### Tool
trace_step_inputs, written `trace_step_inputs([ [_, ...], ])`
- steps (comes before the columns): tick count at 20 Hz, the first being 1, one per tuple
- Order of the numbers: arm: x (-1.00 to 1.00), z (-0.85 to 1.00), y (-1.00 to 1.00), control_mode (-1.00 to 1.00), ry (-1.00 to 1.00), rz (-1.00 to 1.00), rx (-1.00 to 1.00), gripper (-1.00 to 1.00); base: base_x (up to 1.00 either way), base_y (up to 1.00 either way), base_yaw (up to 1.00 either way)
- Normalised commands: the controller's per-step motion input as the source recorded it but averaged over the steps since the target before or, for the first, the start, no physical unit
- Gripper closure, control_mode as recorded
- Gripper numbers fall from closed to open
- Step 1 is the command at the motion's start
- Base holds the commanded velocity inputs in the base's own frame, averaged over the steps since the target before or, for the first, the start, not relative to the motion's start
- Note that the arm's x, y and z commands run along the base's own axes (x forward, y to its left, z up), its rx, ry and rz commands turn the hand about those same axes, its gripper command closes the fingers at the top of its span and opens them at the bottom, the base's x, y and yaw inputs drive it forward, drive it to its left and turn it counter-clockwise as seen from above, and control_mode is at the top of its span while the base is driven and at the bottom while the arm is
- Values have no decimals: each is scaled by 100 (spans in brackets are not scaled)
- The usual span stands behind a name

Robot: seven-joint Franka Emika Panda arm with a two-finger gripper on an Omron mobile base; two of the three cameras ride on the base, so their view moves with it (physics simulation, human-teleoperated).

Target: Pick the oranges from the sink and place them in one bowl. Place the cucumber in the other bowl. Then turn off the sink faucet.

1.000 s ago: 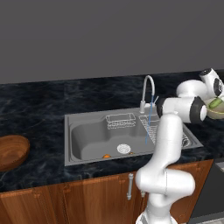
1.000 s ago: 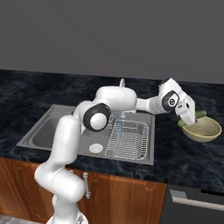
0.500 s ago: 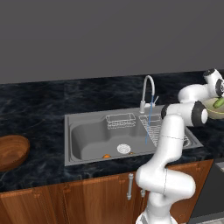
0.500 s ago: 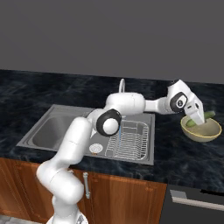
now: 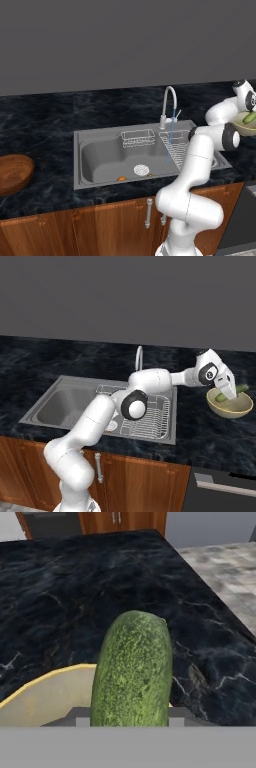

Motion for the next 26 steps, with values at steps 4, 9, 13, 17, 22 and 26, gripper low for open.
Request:
trace_step_inputs([
  [4,22,-33,0,-100,2,0,0,100,0,0,0],
  [9,19,-14,-10,-100,0,0,0,100,0,0,0],
  [13,22,-12,-14,-100,1,0,0,100,0,0,0],
  [17,27,-3,-16,-100,6,0,0,100,0,0,0],
  [22,28,0,-18,-100,13,0,0,100,0,0,0],
  [26,16,0,-3,-100,12,0,0,100,0,0,0],
])
